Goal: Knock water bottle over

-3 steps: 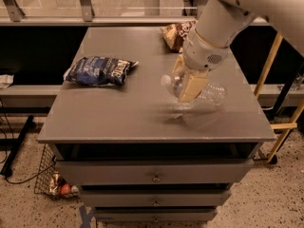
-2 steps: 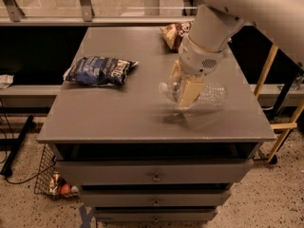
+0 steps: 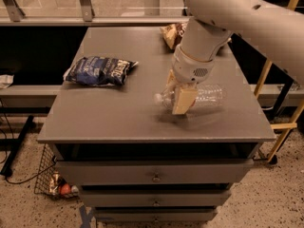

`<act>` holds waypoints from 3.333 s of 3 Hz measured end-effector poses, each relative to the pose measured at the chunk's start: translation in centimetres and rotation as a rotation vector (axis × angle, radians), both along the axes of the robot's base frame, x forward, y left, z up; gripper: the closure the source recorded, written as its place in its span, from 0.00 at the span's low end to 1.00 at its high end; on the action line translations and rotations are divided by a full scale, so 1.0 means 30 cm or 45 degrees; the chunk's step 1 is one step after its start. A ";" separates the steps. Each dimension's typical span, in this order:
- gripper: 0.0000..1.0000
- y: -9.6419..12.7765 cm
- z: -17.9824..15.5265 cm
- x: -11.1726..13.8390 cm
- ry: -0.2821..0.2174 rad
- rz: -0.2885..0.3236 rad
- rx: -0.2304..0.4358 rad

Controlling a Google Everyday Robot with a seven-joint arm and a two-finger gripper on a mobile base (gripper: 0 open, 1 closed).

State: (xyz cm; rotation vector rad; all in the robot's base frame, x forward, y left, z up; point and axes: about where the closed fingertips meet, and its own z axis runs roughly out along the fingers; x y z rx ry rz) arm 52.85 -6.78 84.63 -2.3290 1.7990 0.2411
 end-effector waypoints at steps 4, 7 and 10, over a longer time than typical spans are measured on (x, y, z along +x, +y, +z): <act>0.35 0.011 -0.038 -0.001 0.005 -0.053 0.007; 0.00 0.018 -0.040 -0.001 0.000 -0.050 0.009; 0.00 -0.263 0.213 -0.013 -0.181 -0.253 -0.122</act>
Offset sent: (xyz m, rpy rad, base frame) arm -0.0009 0.0003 -0.0100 0.0031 0.0090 -0.0408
